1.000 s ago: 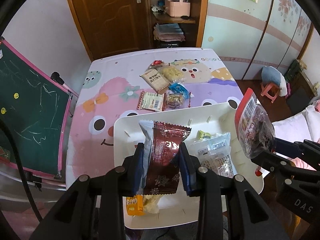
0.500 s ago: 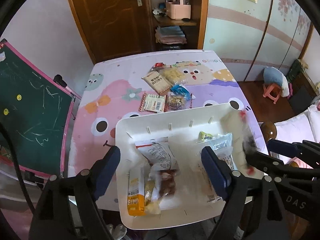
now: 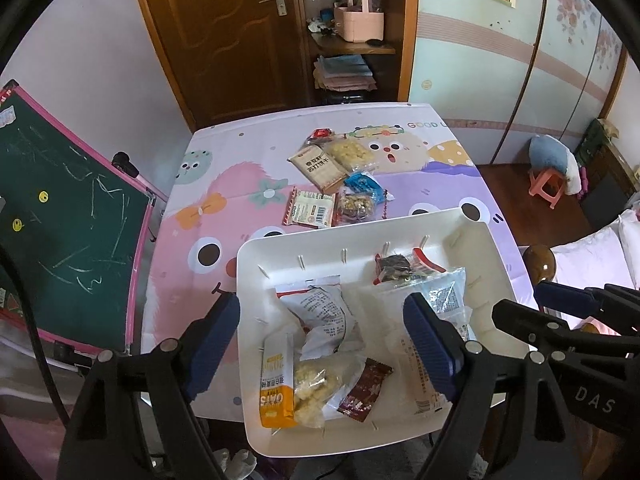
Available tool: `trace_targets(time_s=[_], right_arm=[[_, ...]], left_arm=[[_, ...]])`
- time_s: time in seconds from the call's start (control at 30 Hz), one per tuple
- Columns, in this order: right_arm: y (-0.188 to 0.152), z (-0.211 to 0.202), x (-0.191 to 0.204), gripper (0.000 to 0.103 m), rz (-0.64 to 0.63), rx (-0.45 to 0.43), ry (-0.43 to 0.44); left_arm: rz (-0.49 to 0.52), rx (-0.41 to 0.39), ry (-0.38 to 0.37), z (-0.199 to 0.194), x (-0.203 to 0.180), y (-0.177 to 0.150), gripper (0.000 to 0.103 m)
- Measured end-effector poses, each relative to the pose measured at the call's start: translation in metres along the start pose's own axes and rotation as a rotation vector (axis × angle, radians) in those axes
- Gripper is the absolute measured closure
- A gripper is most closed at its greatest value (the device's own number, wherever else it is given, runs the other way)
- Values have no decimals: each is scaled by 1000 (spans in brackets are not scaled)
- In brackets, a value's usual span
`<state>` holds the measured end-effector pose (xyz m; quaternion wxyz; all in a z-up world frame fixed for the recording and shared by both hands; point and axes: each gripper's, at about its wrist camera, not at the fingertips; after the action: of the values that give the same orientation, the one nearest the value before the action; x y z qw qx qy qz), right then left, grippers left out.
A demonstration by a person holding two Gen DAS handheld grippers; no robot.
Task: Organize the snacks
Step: 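Open both grippers to release the two snacks into the tray, then withdraw both grippers from the tray toward the remaining snacks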
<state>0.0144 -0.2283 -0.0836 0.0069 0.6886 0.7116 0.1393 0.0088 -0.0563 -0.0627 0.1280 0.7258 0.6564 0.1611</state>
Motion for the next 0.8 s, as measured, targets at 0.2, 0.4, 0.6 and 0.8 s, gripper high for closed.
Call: trace_targets(time_s=[0.2,0.4,0.6,0.8], right_arm=[[-1,-3,2,51,-3,-15,-1],[-1,-5,3,51,-6,-23,5],[1,-9,5,51,-11,-39,7],[6,-14,7,51,-18,-61,12]], left_arm=[[-8,-4,1,-2,1,0,20],[-6,-4,-1,-3,2,1,20],[-6,-5,-1,-2,1,1,20],[-9,-6,-6,-3,3,2,20]])
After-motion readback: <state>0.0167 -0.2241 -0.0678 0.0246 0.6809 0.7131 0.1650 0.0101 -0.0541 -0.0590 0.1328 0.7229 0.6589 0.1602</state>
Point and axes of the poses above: each gripper's, at about its wrist camera, not at the fingertips, and z roughly the way its jaws point, x to its left, y to its top, and after that the axes turned 8 degrees about x, right-handed
